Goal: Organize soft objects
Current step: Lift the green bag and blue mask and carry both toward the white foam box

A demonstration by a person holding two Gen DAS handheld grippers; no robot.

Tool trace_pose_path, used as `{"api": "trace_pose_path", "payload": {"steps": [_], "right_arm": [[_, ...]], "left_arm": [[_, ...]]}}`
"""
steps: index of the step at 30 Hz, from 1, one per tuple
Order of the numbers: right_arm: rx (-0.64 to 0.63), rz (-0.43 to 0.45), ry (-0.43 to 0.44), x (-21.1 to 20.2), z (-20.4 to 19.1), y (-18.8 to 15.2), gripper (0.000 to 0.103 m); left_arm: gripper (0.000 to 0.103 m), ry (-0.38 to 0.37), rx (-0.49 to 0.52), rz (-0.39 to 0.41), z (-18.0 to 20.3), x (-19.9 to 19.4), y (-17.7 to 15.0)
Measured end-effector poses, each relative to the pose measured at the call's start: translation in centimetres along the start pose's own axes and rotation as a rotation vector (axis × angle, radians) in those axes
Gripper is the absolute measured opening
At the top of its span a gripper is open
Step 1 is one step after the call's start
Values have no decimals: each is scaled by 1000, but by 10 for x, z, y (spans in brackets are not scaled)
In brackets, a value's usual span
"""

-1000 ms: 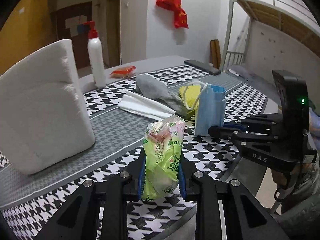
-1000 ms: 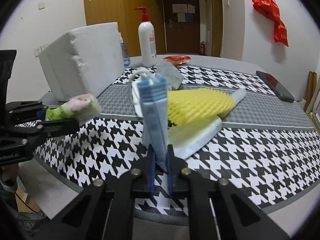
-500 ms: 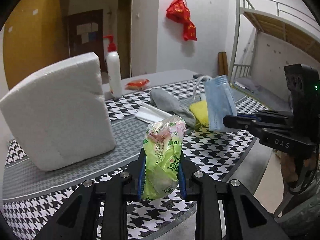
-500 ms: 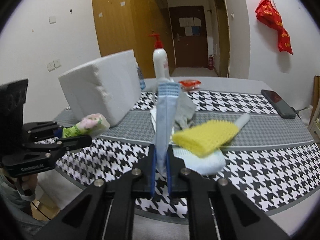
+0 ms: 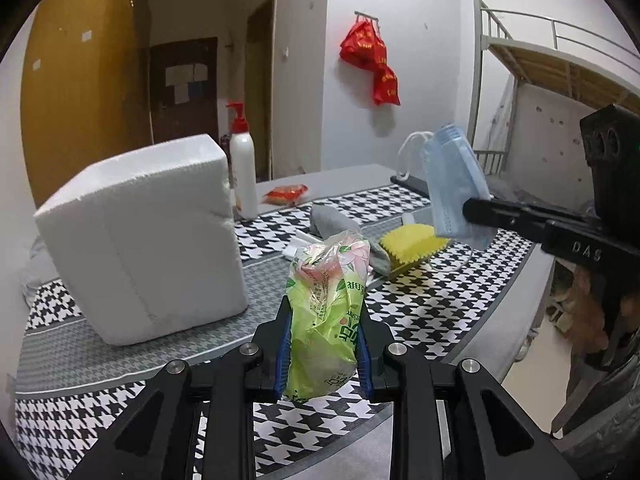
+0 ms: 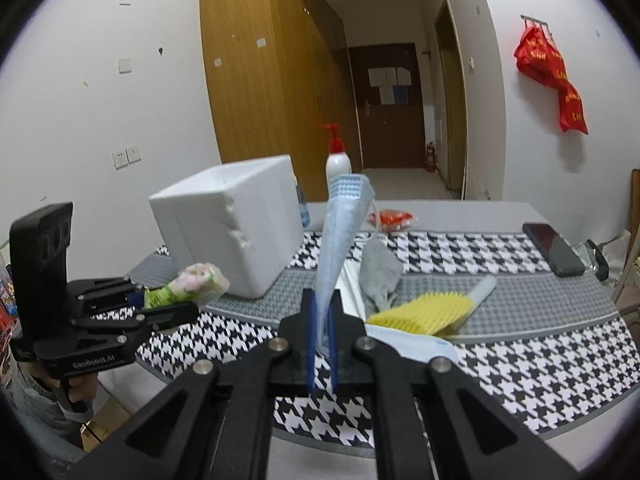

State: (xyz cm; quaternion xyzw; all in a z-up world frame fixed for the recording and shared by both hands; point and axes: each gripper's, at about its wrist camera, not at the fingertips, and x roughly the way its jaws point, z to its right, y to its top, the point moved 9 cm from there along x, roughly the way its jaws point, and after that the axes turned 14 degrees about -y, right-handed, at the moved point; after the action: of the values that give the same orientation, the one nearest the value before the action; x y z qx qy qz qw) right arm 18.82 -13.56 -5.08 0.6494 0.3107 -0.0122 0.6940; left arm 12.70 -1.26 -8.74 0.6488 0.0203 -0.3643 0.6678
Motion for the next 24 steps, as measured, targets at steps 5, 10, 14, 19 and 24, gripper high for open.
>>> {"api": "trace_pose_path", "payload": {"steps": [5,10,14,19,24], "right_arm": [[-8,51,13,-15,-5,16,8],[-6,93,-6,-22,-2,31,7],[-9,115,-23,-25,1,40,7],[-6,111,-42,-18,2,41,8],[-10,105,-64,-10,4,41,8]], "left_arm": [[28,18,9,26,0,-8,7],[28,33,18,40,0,-14,12],[28,51,42,68,2,-21,24],[28,65,69,92,6,-28,38],[28,78,84,113,8,-31,49]]}}
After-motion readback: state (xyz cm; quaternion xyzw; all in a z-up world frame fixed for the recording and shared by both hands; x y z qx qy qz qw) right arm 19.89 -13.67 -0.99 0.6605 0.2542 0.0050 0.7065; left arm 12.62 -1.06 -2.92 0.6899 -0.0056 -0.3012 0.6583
